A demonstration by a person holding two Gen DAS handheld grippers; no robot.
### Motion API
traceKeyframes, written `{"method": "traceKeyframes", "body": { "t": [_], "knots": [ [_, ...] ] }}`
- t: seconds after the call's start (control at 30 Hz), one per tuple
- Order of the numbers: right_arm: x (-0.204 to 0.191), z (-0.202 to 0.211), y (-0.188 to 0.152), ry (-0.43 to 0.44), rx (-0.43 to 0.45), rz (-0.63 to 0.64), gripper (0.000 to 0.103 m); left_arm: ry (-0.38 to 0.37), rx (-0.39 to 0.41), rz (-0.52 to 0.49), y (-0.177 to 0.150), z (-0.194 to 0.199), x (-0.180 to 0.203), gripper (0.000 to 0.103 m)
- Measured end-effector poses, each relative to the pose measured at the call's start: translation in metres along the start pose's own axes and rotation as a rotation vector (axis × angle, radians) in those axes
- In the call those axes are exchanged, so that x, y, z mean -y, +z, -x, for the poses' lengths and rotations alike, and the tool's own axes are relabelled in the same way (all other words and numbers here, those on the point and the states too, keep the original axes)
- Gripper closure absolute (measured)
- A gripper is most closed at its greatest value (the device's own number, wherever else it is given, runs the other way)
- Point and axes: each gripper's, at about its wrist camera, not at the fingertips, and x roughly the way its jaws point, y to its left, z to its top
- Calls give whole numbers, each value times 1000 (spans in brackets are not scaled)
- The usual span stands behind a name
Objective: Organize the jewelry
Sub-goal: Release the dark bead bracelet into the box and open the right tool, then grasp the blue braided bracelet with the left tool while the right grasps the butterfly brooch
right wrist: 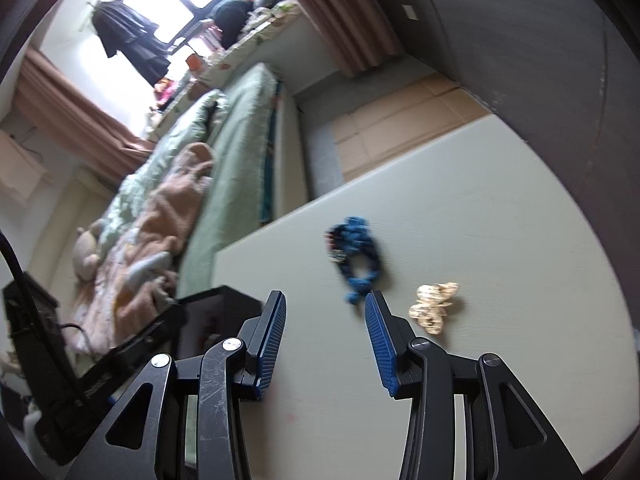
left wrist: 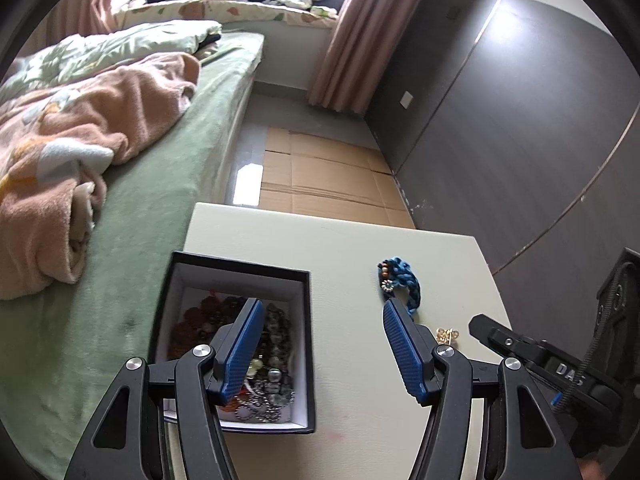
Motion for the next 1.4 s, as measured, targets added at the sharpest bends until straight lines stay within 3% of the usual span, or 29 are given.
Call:
{"method": "traceKeyframes", "body": {
  "t": [0.4,0.73,0.83,0.9,1.03,1.4],
  "knots": [
    [46,-26,1,-124,-109,-106,61,5,-12,-50,-2,-16,18,40],
    [55,-47,4,-198,-147,-111,61,-1,-16,-50,4,-25,22,40],
    [52,-49,5,-219,-150,-90,69,-2,-17,-54,6,-29,25,40],
    [49,-52,5,-236,-165,-74,88,-3,-19,-58,7,-32,27,40],
    [49,-52,3,-219,-181,-66,88,0,-25,-67,10,-41,31,40],
    [61,-20,23,-119,-86,-128,89,16,-44,-133,10,-68,53,40]
  ]
}}
